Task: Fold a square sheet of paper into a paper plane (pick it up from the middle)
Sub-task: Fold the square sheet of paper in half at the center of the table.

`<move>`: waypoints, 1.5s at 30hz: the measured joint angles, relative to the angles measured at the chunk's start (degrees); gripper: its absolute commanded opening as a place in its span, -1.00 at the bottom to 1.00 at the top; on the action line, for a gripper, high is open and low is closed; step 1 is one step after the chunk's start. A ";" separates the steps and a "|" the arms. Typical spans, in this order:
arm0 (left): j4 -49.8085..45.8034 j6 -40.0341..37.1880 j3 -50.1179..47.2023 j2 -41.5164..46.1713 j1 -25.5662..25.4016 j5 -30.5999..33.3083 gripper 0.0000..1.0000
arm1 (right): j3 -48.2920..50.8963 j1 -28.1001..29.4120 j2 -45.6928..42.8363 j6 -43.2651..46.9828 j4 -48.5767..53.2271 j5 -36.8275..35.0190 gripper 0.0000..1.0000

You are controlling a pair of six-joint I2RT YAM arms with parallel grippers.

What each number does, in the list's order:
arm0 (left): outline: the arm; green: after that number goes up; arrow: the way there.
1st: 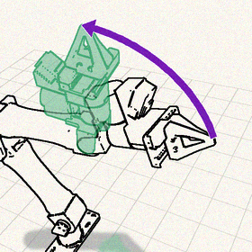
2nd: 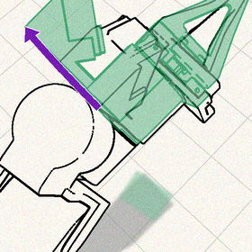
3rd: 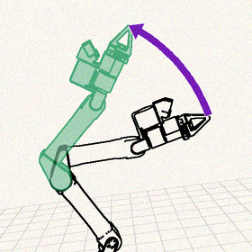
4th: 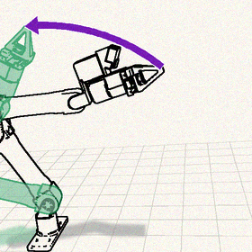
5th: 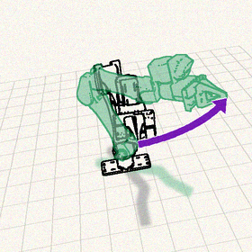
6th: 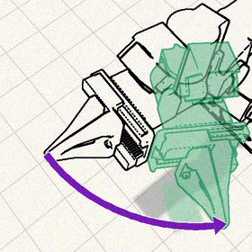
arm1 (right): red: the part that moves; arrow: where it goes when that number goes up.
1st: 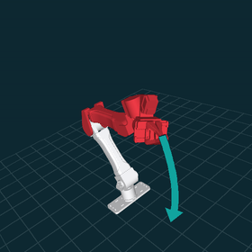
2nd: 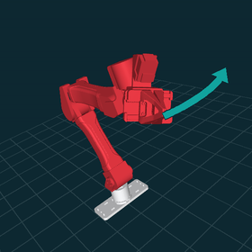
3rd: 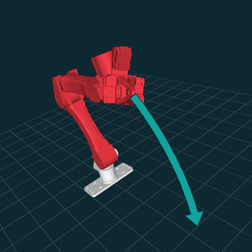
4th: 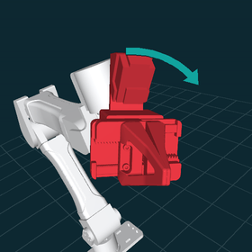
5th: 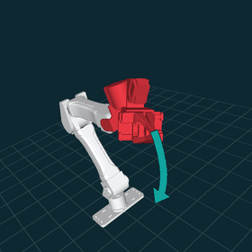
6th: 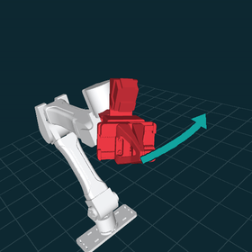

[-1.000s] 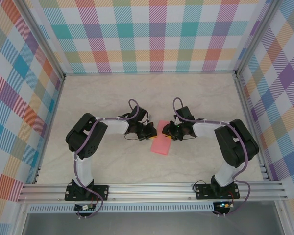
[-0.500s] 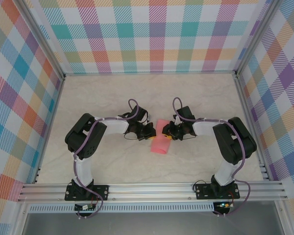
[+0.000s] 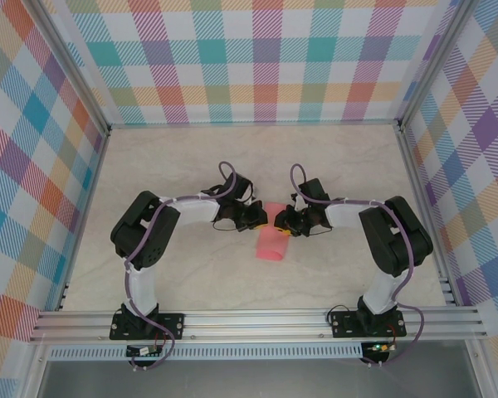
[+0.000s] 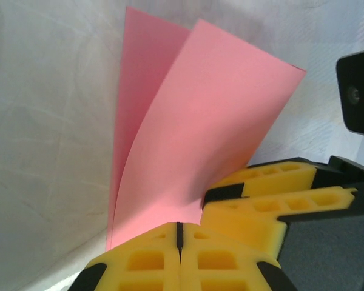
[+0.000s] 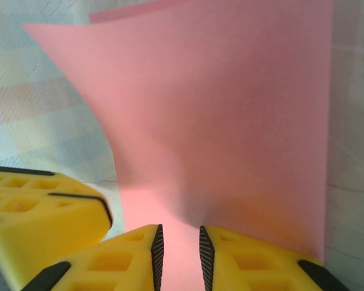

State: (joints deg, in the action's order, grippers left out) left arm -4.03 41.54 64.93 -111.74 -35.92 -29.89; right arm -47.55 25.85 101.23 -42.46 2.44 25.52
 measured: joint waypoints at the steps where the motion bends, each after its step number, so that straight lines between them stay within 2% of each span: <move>1: 0.11 0.02 0.17 -0.63 -0.02 -0.02 -0.94 | -0.13 0.02 0.13 0.09 0.00 0.11 -0.47; 11: -0.81 -0.72 0.90 -2.49 -0.11 0.76 -0.98 | -0.42 -0.17 0.37 0.17 0.11 0.57 -0.48; 19: -3.15 -2.60 1.75 -2.49 -0.44 2.58 -1.00 | -0.46 -2.54 0.37 1.29 -0.55 2.69 -0.47; 28: -5.40 -3.50 2.80 -2.49 -0.44 3.69 -1.00 | -2.54 -3.15 2.56 0.87 -3.96 2.99 -0.59; 40: -6.69 -4.81 3.21 -2.49 -0.59 4.50 -1.00 | -3.76 -4.11 4.46 -2.21 -5.22 -0.35 -0.60; 45: -6.73 -5.20 3.21 -2.49 -0.59 4.52 -1.00 | -5.79 -5.25 5.16 -3.61 -5.20 -4.09 -0.58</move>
State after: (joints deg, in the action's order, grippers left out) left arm -10.76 36.34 68.14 -114.24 -36.51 -25.36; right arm -53.34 20.60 106.39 -46.06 -2.76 21.43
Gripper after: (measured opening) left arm 0.044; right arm 0.205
